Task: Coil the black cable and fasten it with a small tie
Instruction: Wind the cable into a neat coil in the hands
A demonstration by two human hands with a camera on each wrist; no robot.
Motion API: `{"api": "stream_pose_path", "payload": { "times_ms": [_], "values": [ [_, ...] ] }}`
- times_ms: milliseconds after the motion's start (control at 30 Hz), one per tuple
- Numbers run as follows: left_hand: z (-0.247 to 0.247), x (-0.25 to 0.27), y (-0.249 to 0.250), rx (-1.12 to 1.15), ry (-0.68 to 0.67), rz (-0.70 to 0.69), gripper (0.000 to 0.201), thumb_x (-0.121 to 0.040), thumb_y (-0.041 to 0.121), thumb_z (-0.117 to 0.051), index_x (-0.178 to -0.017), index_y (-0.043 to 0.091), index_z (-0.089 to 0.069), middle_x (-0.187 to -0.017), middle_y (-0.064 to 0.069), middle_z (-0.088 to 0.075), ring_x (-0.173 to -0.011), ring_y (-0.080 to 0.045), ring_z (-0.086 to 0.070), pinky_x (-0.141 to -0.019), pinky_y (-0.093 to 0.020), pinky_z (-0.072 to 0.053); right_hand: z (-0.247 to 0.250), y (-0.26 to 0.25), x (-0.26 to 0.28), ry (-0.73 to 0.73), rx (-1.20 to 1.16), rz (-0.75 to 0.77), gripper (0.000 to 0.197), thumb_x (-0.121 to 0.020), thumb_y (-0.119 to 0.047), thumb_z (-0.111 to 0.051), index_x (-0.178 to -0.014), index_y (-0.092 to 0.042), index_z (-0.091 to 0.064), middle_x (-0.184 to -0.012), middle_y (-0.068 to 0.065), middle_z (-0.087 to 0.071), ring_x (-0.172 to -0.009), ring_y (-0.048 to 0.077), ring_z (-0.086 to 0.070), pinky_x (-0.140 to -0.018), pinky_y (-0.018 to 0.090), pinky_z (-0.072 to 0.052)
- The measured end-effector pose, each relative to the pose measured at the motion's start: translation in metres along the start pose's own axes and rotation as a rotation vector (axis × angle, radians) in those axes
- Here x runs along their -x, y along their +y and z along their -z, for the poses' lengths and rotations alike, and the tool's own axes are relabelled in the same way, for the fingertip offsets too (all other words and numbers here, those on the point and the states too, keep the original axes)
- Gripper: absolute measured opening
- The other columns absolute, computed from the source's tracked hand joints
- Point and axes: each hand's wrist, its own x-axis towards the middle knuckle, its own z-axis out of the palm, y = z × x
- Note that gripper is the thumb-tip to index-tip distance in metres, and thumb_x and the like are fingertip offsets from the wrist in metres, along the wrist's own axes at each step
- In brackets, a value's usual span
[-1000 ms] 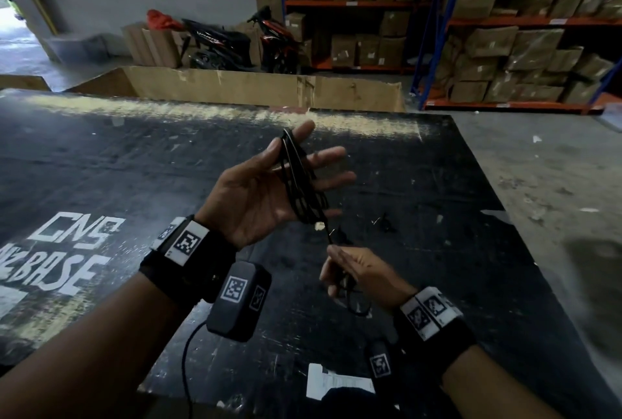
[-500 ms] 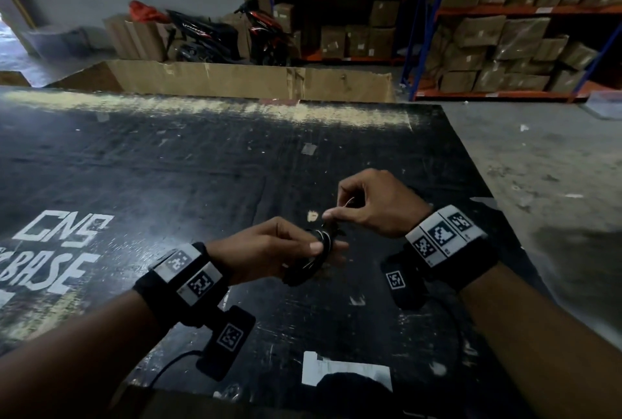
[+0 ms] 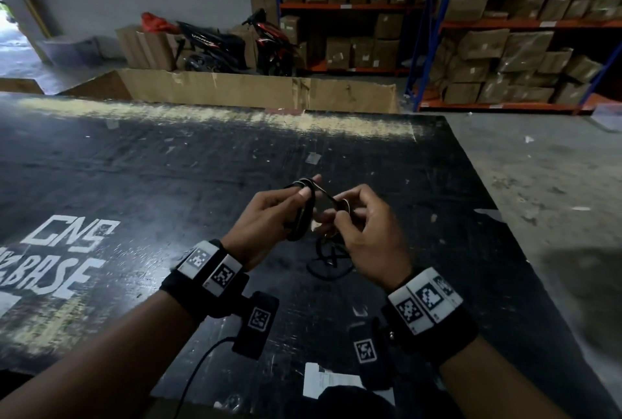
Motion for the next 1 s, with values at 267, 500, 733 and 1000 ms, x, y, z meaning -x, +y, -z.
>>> {"api": "stream_pose_path", "payload": {
  "times_ms": [267,500,733,1000],
  "values": [
    [-0.012,-0.01,0.011,0.101,0.185,-0.041,0.046,-0.08,0.041,-0.072,-0.114,0.011,-0.077,-0.121,-0.006,-0.077,-0.123,-0.03,-0.068,-0.085,-0.03,-0.057,-0.011,0.016,0.006,0.193,-0.154,-0.015,0.01,-0.092,-0.011,-0.067,-0.092,-0.012,-0.078,-0.086,0.002,-0.077,-0.079,0.008,-0.072,-0.074,0.026,-0.059],
    [0.003,-0.027,0.019,0.23,0.263,-0.139,0.025,-0.101,0.015,-0.061,-0.117,-0.001,-0.072,-0.128,-0.016,-0.073,-0.129,-0.034,-0.063,-0.083,-0.025,-0.059,-0.005,0.042,0.008,0.186,-0.386,-0.376,0.02,-0.096,-0.01,-0.063,-0.082,-0.013,-0.078,-0.082,0.005,-0.079,-0.072,0.015,-0.073,-0.06,0.024,-0.057],
    [0.044,-0.037,0.056,0.277,0.375,-0.256,0.032,-0.095,0.03,-0.069,-0.12,0.01,-0.074,-0.134,-0.014,-0.07,-0.133,-0.043,-0.058,-0.094,-0.05,-0.05,0.01,0.113,0.021,0.121,-0.212,-0.665,0.019,-0.097,-0.004,-0.058,-0.096,0.009,-0.072,-0.064,0.011,-0.068,-0.04,0.01,-0.06,-0.042,0.02,-0.048],
    [0.062,-0.038,0.066,0.246,0.365,-0.278,0.028,-0.102,0.023,-0.059,-0.122,0.006,-0.069,-0.139,-0.02,-0.065,-0.133,-0.04,-0.059,-0.095,-0.048,-0.052,0.034,0.184,0.041,0.02,0.053,-0.748,0.02,-0.088,-0.008,-0.073,-0.1,0.008,-0.076,-0.056,0.002,-0.071,-0.048,0.012,-0.062,-0.046,0.017,-0.048]
  ]
}}
